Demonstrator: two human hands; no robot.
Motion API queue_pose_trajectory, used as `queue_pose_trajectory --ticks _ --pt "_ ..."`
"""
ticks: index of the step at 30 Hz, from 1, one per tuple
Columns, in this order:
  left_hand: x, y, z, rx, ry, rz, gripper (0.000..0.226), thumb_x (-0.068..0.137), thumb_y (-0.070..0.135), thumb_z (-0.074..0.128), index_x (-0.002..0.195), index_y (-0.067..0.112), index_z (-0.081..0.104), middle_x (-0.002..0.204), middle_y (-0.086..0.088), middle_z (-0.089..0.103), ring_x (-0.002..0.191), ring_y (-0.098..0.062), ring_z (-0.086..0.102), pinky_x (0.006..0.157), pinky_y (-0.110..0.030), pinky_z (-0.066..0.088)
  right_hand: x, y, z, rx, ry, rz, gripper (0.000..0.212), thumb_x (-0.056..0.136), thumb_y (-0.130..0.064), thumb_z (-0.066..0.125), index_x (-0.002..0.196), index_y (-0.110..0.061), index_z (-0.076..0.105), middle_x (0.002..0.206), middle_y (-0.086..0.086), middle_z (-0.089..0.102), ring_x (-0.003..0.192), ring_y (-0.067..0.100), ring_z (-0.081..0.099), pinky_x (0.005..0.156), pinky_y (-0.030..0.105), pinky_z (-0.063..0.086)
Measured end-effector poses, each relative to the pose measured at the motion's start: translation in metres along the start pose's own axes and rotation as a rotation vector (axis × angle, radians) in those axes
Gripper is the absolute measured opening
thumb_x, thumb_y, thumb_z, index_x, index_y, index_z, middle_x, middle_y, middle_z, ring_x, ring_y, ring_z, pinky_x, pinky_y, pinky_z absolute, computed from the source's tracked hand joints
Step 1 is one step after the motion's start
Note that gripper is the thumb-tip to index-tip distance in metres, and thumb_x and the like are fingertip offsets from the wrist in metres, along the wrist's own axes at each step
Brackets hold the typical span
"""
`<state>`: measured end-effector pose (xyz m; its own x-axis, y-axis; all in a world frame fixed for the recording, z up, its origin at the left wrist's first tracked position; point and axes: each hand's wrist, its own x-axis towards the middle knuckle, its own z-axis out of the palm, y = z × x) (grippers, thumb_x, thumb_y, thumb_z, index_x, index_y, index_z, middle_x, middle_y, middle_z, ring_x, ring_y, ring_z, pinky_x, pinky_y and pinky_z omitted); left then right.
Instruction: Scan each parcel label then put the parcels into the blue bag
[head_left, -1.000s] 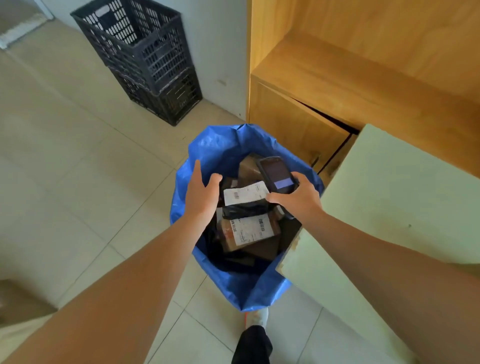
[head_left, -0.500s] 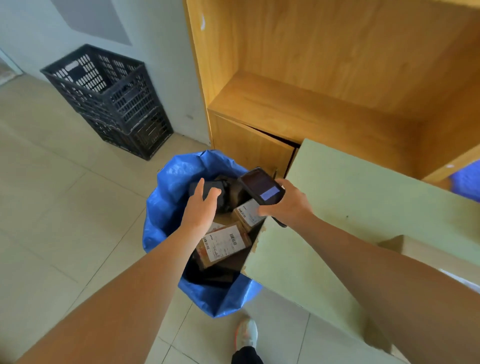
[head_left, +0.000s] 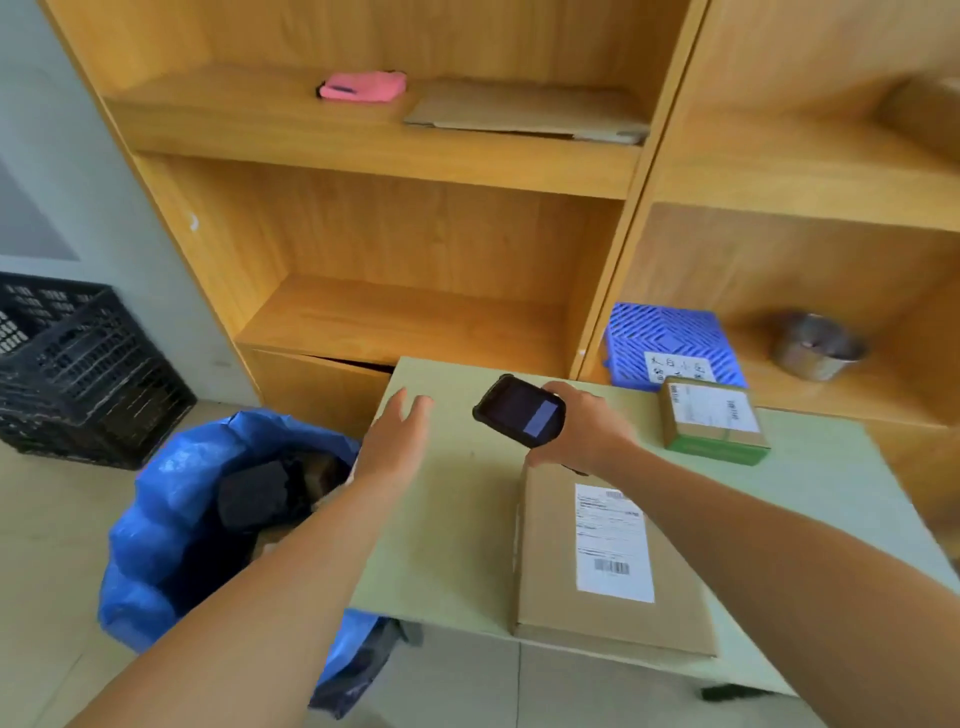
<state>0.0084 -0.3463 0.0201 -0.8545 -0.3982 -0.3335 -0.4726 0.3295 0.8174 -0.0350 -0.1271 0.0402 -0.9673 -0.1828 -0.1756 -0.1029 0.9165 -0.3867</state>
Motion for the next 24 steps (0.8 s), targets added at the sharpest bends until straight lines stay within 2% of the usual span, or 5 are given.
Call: queue_pose_trajectory --ticks 5,9,14,21,24 --pt "-0.048 0.031 0.07 0.067 -0.078 0.017 0.06 0.096 0.05 0.036 0.154 0.034 0.03 0.154 -0.002 0.041 0.137 -0.03 0.04 0.101 -0.042 0.035 -0.041 0.075 -0.04 -0.122 0.01 0.04 0.076 0.059 -0.048 0.086 0.125 -0.039 0.05 0.1 -0.009 0.064 0.09 0.017 0.063 0.072 0.033 0.057" --pt "-0.079 0.037 0.109 0.086 -0.19 -0.01 0.061 0.094 0.051 0.036 0.152 0.033 0.033 0.148 -0.005 0.045 0.133 -0.029 0.041 0.096 -0.041 0.036 -0.068 0.12 -0.059 -0.25 -0.065 0.069 0.077 0.06 -0.049 0.086 0.126 -0.038 0.05 0.096 -0.009 0.061 0.089 0.019 0.06 0.058 0.025 0.04" --pt "-0.097 0.029 0.138 0.107 -0.265 -0.024 0.068 0.082 0.056 0.036 0.14 0.023 0.046 0.135 -0.006 0.055 0.105 -0.023 0.054 0.072 -0.032 0.038 -0.09 0.158 -0.064 -0.498 -0.16 -0.009 0.066 0.058 -0.047 0.084 0.116 -0.038 0.052 0.097 -0.009 0.061 0.091 0.02 0.061 0.067 0.028 0.044" --pt "-0.108 0.018 0.162 0.145 -0.272 -0.096 0.07 0.089 0.054 0.039 0.154 0.028 0.031 0.156 -0.005 0.038 0.137 -0.029 0.04 0.098 -0.035 0.034 -0.106 0.19 -0.061 -0.644 -0.346 -0.039 0.063 0.062 -0.046 0.08 0.117 -0.034 0.051 0.095 -0.006 0.061 0.088 0.019 0.063 0.067 0.028 0.045" --pt "-0.104 0.014 0.169 0.166 -0.268 -0.097 0.067 0.097 0.049 0.039 0.157 0.026 0.023 0.161 -0.003 0.029 0.142 -0.027 0.034 0.097 -0.036 0.031 -0.106 0.197 -0.063 -0.686 -0.372 -0.035 0.063 0.064 -0.044 0.08 0.119 -0.032 0.051 0.095 -0.005 0.06 0.089 0.019 0.063 0.069 0.029 0.045"
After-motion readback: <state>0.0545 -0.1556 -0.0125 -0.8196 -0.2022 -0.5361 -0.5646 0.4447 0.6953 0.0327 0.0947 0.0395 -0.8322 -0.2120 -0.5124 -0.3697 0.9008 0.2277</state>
